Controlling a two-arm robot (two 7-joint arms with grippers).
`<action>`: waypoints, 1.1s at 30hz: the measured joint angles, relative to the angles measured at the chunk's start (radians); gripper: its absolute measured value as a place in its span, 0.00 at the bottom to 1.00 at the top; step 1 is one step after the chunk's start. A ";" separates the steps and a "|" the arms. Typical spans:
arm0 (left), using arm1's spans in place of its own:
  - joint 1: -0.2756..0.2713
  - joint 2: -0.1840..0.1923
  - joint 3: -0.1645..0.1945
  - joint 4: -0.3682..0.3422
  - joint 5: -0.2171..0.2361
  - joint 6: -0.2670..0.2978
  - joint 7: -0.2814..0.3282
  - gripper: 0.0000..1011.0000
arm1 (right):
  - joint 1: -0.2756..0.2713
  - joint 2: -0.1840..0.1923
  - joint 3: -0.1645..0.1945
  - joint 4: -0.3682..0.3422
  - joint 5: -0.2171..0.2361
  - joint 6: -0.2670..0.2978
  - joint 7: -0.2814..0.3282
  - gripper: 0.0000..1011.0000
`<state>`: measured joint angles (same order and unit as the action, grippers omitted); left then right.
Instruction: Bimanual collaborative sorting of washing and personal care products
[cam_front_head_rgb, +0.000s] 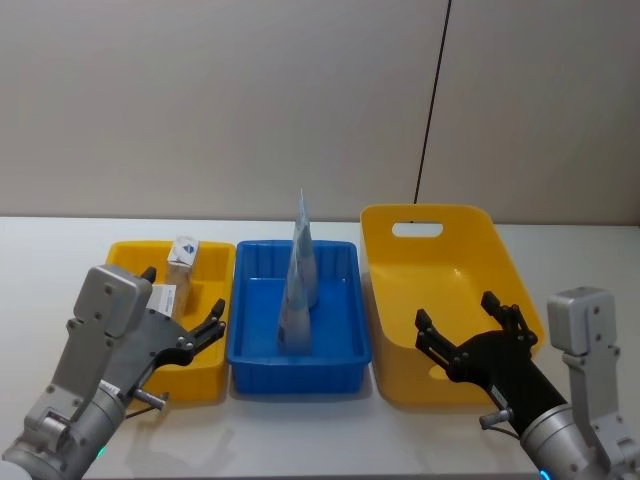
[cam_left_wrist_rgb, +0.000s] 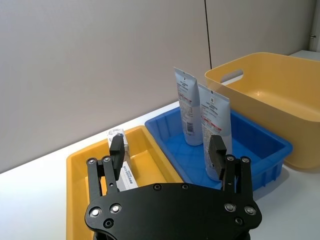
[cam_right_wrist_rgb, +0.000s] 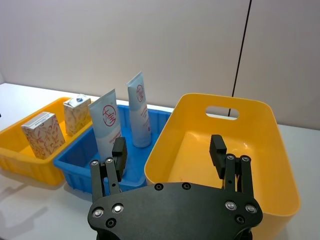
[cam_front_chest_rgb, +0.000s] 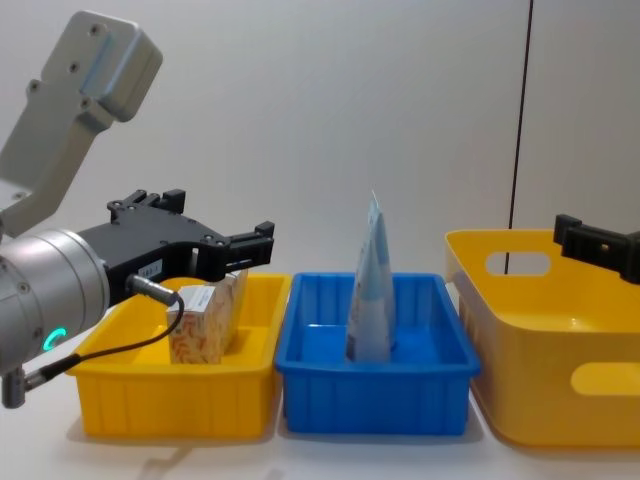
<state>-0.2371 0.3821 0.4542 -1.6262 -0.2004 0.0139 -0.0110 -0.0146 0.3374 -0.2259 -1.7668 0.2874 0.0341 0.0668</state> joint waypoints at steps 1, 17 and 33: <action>0.000 0.000 0.000 0.000 0.000 0.000 0.000 0.99 | 0.000 0.000 0.000 0.000 0.000 0.000 0.000 0.99; 0.000 0.000 0.000 0.000 0.000 0.000 0.000 0.99 | 0.000 0.000 0.000 0.000 0.000 0.000 0.000 0.99; -0.025 -0.031 0.015 0.070 0.005 -0.009 -0.018 0.99 | 0.000 0.000 0.000 0.000 0.000 0.000 0.000 0.99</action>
<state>-0.2621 0.3508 0.4691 -1.5561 -0.1955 0.0050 -0.0288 -0.0147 0.3375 -0.2258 -1.7668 0.2874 0.0341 0.0668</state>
